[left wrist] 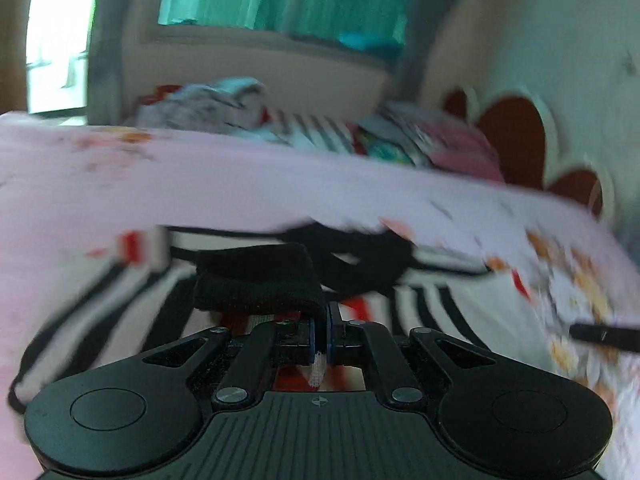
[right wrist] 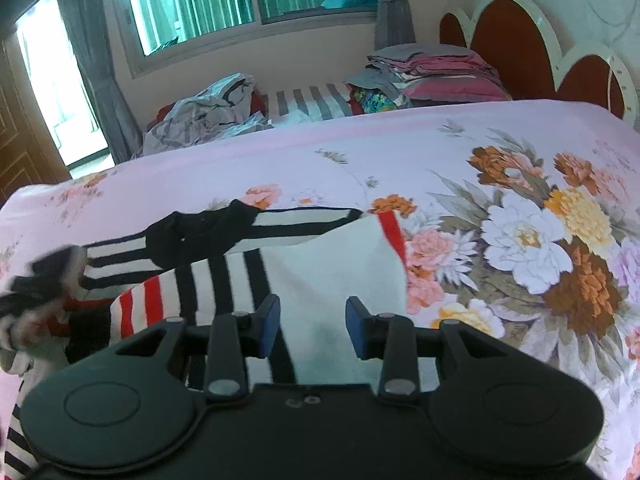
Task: Fold small clothes
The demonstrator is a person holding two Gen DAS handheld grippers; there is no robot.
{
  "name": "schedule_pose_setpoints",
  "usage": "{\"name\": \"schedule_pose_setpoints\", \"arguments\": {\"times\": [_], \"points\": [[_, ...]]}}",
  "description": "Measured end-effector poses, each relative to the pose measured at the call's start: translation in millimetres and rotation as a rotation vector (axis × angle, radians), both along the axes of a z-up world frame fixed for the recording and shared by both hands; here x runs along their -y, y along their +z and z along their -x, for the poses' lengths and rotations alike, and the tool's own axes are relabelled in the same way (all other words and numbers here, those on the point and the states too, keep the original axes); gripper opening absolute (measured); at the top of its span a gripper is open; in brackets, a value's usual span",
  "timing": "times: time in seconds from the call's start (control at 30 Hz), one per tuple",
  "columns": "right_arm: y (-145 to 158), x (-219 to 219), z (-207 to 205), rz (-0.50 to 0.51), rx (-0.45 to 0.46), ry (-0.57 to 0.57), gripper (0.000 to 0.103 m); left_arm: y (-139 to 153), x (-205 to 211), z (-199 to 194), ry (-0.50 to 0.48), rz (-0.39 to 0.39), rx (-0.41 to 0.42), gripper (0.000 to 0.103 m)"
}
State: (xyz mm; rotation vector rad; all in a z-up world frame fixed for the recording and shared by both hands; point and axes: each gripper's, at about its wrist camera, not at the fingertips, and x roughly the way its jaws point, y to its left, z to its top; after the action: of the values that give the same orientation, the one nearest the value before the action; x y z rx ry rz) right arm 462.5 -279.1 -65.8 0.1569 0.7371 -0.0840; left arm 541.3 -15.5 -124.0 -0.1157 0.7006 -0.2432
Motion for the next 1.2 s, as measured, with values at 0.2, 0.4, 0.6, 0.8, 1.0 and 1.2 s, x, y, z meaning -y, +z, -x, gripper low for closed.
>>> {"name": "schedule_pose_setpoints", "arguments": {"times": [0.2, 0.4, 0.6, 0.8, 1.0, 1.2], "points": [[-2, 34, 11, -0.075, -0.027, -0.024, 0.037, -28, 80, 1, -0.138, -0.121, -0.123, 0.02], [-5, 43, 13, -0.163, -0.021, -0.019, 0.049, -21, 98, 22, -0.271, -0.012, -0.024, 0.09], [-18, 10, -12, -0.228, -0.039, 0.081, 0.049, -9, 4, 58, -0.038, -0.019, 0.041, 0.085], [-43, -21, -45, -0.236, -0.099, 0.143, 0.048, -17, -110, 98, 0.129, -0.213, 0.067, 0.081], [-65, -46, -66, -0.178, -0.177, 0.173, 0.034, -47, -126, 83, 0.155, -0.256, -0.013, 0.051], [-51, -65, -62, -0.015, -0.112, 0.233, 0.005, -53, -128, 62, 0.137, -0.189, -0.044, 0.016]]}}
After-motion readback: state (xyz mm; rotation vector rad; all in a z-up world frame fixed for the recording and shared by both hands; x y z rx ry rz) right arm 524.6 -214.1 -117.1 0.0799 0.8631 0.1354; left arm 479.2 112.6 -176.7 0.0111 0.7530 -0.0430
